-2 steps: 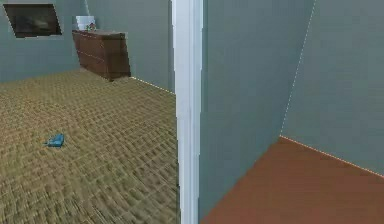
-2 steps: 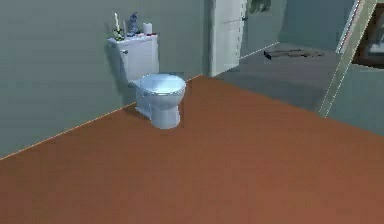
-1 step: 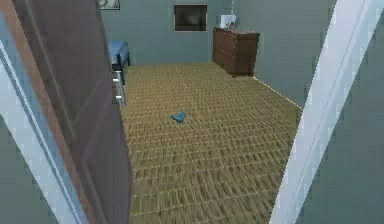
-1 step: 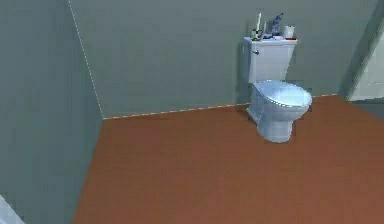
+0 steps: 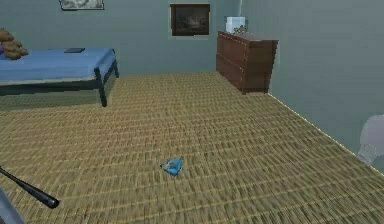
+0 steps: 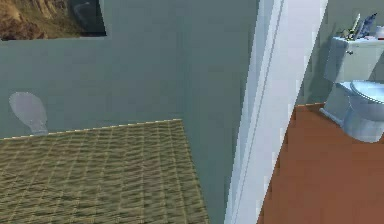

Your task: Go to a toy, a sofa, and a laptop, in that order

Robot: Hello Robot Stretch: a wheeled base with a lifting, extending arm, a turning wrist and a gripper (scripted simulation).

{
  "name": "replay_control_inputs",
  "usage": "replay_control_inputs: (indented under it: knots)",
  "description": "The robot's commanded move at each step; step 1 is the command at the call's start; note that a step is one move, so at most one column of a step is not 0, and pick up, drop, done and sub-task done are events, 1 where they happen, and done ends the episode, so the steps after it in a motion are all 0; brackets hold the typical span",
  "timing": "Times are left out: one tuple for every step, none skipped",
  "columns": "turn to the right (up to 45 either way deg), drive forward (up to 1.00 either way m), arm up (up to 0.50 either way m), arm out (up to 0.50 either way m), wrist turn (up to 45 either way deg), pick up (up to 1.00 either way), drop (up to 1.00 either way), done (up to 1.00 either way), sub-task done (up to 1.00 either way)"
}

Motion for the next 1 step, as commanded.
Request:
replay_control_inputs:
  knots:
    - [-3.0,0.0,0.0,0.0,0.0,0.0,0.0,0.0,0.0]
